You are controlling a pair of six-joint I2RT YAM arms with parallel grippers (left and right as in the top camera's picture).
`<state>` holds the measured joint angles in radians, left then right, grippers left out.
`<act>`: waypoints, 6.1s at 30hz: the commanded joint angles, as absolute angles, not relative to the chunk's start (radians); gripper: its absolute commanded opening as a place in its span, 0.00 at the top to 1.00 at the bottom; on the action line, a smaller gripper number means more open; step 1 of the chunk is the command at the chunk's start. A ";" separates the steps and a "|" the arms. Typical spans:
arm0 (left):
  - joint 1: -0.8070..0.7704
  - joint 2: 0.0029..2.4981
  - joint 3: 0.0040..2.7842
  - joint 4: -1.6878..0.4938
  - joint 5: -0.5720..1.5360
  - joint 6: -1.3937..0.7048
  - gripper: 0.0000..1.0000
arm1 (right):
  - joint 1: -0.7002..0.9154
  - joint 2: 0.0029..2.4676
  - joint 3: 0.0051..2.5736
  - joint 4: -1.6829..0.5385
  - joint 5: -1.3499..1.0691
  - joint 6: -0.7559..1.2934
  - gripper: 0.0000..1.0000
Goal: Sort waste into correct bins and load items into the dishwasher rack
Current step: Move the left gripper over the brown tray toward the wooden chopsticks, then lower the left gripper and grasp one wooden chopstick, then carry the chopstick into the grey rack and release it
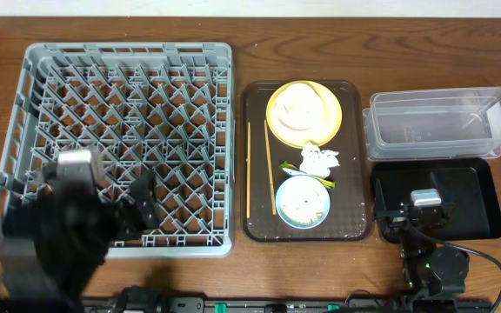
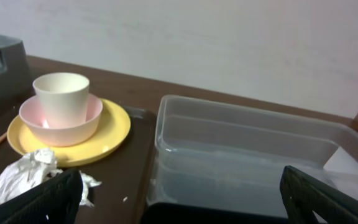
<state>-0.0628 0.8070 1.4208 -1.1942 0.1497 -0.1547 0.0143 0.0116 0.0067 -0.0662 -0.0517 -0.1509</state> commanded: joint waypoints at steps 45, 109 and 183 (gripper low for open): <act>-0.665 1.745 1.618 -1.089 0.072 -0.456 0.63 | 0.007 0.007 0.006 -0.071 -0.054 -0.162 0.01; -0.677 2.115 1.467 -0.729 -0.080 -0.559 0.71 | 0.007 0.007 0.006 -0.071 -0.054 -0.162 0.01; -0.436 1.821 1.391 -0.810 -0.169 -0.308 0.93 | 0.007 0.007 0.006 -0.071 -0.054 -0.162 0.01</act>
